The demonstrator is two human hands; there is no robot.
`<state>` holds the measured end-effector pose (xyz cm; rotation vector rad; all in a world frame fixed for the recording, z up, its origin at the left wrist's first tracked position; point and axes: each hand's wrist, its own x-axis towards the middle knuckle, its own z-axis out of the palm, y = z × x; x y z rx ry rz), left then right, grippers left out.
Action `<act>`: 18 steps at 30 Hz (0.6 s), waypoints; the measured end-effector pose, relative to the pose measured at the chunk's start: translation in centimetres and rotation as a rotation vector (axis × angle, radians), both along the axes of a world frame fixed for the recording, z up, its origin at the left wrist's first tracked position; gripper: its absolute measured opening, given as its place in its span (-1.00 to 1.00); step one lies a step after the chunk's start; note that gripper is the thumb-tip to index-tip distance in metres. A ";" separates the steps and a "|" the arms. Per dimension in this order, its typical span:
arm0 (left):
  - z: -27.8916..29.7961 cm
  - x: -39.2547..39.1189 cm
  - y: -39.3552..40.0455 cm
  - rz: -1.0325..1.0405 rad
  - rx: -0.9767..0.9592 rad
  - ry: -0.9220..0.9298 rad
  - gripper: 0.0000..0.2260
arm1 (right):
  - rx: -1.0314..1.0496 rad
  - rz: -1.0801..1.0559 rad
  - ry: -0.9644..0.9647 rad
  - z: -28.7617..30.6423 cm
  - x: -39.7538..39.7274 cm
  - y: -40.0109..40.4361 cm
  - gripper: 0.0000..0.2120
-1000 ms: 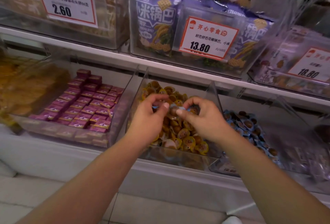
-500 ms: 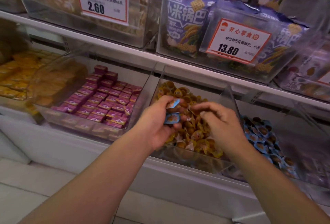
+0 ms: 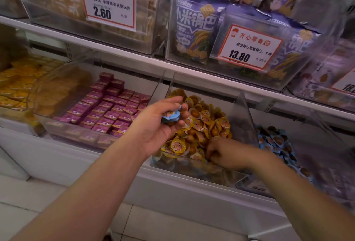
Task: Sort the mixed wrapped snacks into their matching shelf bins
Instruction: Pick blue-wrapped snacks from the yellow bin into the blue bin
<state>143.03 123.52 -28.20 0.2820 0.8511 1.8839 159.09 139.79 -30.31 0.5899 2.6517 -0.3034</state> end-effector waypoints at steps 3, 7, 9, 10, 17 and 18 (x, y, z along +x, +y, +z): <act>-0.2 -0.1 -0.1 -0.003 -0.001 0.030 -0.74 | 0.082 -0.012 -0.023 -0.4 -0.4 -0.1 -0.70; -0.2 0.1 0.0 0.006 -0.020 0.070 -0.76 | 0.075 -0.060 0.010 0.2 -0.4 -0.6 -0.72; -0.1 0.2 0.1 0.013 -0.031 0.093 -0.77 | 0.130 -0.044 0.089 0.5 -0.5 -1.0 -0.71; -0.1 0.3 0.2 0.017 -0.036 0.105 -0.78 | 0.106 -0.039 0.144 0.4 -0.6 -1.3 -0.71; -0.4 0.6 0.3 0.025 -0.066 0.182 -0.80 | -0.128 -0.111 0.050 -0.4 -2.1 -3.2 -0.75; -0.4 0.5 0.3 0.024 -0.065 0.185 -0.79 | -0.148 -0.106 0.105 -0.3 -2.2 -3.5 -0.76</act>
